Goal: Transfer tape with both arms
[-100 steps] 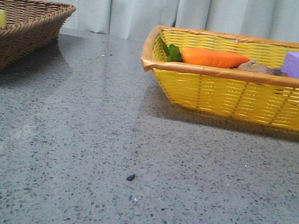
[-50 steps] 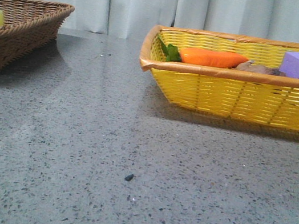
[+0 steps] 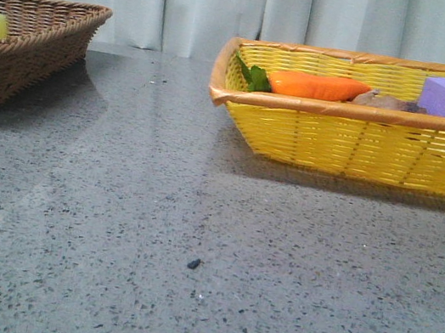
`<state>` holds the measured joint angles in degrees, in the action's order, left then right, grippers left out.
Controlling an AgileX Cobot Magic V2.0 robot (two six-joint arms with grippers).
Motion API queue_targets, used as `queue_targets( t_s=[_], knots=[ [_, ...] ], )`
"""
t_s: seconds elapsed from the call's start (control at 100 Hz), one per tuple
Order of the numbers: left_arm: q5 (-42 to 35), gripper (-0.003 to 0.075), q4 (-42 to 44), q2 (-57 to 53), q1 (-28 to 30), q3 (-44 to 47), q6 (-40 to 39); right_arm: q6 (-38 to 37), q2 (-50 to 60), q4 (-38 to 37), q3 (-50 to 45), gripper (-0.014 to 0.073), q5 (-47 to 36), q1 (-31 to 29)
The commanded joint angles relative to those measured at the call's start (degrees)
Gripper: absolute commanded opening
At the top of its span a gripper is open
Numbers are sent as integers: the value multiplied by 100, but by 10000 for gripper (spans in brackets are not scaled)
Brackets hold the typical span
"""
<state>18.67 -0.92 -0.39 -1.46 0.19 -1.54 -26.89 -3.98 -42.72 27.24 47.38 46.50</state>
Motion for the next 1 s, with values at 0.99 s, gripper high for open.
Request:
queue_targets(
  t_s=[0.99],
  knots=[
    [-318, -20, 6, -167, 6, 54, -76, 91, -79, 2, -813, -74, -3945, -1198]
  ],
)
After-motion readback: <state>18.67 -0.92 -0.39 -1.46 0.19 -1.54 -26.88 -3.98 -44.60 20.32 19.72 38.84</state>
